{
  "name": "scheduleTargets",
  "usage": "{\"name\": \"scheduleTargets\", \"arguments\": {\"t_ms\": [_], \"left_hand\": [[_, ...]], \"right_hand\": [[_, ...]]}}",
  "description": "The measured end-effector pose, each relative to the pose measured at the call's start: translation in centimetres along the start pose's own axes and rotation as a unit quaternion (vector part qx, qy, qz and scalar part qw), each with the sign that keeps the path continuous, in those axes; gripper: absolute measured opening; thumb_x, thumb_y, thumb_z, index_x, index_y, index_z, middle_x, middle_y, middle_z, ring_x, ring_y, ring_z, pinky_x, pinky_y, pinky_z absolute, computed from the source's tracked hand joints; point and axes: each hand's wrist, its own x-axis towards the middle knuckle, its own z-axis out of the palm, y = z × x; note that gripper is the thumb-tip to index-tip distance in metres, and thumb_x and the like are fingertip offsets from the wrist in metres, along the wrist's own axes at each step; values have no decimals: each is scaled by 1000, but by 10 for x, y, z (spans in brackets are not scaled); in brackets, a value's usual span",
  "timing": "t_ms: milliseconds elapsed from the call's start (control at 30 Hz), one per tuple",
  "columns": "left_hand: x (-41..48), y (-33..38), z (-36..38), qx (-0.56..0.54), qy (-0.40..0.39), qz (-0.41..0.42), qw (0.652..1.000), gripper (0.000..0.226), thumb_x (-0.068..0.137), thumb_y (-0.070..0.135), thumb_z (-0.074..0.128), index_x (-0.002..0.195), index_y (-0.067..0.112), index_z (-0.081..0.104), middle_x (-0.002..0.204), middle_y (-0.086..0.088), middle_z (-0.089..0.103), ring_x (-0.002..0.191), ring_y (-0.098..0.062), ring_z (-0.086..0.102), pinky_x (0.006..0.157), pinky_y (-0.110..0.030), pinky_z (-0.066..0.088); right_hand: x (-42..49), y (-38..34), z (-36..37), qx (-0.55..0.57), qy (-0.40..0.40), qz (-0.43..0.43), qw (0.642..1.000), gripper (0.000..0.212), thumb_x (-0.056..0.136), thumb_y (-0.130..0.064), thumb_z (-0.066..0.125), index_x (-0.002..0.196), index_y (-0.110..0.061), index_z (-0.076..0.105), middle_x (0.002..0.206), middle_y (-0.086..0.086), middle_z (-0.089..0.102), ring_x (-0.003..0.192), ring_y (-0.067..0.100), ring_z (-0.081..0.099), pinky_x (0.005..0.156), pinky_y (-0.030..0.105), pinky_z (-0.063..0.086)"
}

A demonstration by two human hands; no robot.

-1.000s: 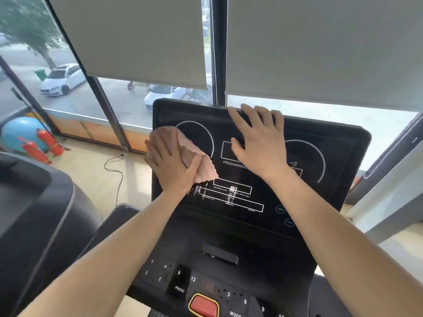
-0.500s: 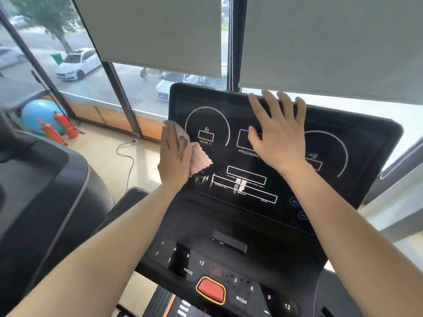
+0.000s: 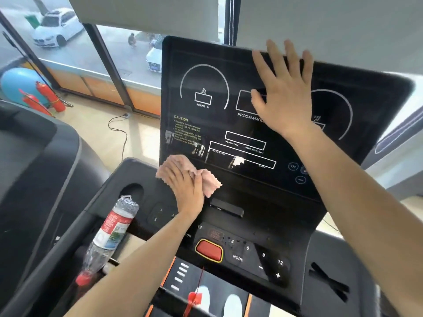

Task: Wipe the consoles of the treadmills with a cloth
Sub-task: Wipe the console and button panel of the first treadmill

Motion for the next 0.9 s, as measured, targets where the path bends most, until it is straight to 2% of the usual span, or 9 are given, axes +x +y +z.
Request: {"name": "scheduleTargets", "arguments": {"t_ms": [167,267,367,433,500,600,667,733,900], "left_hand": [[-23,20,21,-17,-7,8,1000,79,105,51,24,149,14,-30,166,-23,-26,154,-33,-27,126,-54,-12],[-32,26,30,-23,-27,-7,999,86,103,61,18,158,9,-21,165,-25,-28,155,-36,-27,126,-58,-10],[-46,39,38,-12,-33,7,999,93,98,71,6,159,4,-16,164,-29,-26,154,-40,-25,126,-59,-10],[-58,49,45,3,-28,33,999,85,100,68,4,155,11,-27,163,-32,-22,153,-42,-24,126,-59,-8],[-67,54,53,29,-24,45,998,79,100,68,0,155,18,-26,164,-33,-20,153,-42,-23,126,-58,-8],[-77,56,63,83,-37,63,994,87,102,65,0,158,2,22,166,-31,-14,155,-50,-13,126,-63,1],[-88,56,73,130,-35,142,981,74,107,56,16,161,5,16,167,-32,0,152,-59,1,124,-67,9],[-96,59,81,144,-28,188,971,75,107,53,30,163,16,-1,167,-32,6,148,-64,10,122,-69,13],[-111,72,97,176,-38,214,960,73,107,54,34,163,16,5,166,-34,10,141,-73,14,115,-77,16]], "right_hand": [[-65,-11,2,112,-1,9,994,63,96,-24,57,156,-20,38,169,7,23,158,32,12,127,50,5],[-140,-12,13,124,-27,37,991,62,92,-20,63,152,-20,45,167,6,28,157,28,15,126,47,9],[-212,1,20,114,-42,115,986,62,89,-18,68,149,-19,49,165,8,31,155,30,19,123,51,18],[-253,7,20,125,-43,187,973,61,90,-19,67,148,-19,47,165,9,29,153,32,21,122,47,16],[-285,12,18,159,-50,264,950,64,93,-19,66,151,-21,41,166,6,24,152,30,22,122,40,14],[-320,18,20,273,-99,384,877,82,94,-15,68,160,-32,22,166,-5,28,143,19,44,106,32,37],[-338,20,24,337,-150,418,830,94,93,-15,69,160,-44,10,159,-14,41,131,13,56,100,29,43],[-355,22,29,374,-188,424,803,97,92,-15,71,158,-51,10,153,-18,48,125,11,59,108,32,46],[-371,24,29,380,-183,437,794,76,93,-11,69,153,-45,37,132,-12,65,116,8,62,108,33,48]]}}
